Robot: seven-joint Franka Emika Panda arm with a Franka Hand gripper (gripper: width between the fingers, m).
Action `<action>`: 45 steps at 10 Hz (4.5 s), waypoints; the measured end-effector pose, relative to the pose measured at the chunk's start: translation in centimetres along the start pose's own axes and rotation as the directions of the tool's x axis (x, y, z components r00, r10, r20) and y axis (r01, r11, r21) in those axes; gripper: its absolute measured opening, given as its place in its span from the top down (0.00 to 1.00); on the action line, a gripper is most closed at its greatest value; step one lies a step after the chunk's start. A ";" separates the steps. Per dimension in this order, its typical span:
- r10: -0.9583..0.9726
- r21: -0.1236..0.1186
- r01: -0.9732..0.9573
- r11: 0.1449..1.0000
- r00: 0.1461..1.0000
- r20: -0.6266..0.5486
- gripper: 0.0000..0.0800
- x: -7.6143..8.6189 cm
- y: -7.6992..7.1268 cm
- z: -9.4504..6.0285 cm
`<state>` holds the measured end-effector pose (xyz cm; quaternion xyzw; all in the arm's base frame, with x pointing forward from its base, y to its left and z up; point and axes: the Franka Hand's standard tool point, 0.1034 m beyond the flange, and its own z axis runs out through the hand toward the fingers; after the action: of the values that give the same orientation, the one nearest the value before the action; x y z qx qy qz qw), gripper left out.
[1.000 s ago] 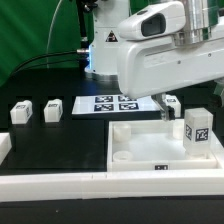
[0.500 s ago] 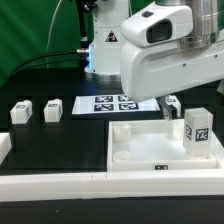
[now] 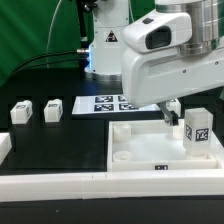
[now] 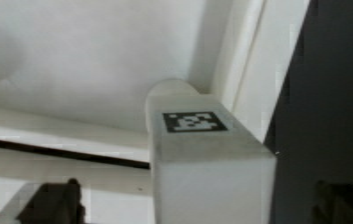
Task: Assemble one leg
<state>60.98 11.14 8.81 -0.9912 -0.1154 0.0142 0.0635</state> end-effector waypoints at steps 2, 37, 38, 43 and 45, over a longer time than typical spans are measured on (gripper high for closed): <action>-0.001 0.001 0.001 1.000 1.000 0.001 0.19 0.0 -0.1 0.1; 0.101 -0.025 -0.101 0.995 0.995 -0.001 0.19 0.0 -0.9 0.5; -0.005 -0.026 0.005 1.000 1.000 0.000 0.19 0.1 -0.8 0.4; -0.049 -0.026 0.049 0.998 0.999 -0.003 0.31 0.1 -0.7 0.4; -0.049 -0.026 0.049 0.998 0.999 -0.003 0.54 0.1 -0.7 0.4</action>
Offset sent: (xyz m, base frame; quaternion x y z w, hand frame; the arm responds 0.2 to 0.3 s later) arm 0.0000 0.0000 0.0000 0.0000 0.0000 0.0000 1.0000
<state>60.94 11.88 8.50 -0.9888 -0.1398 0.0095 0.0511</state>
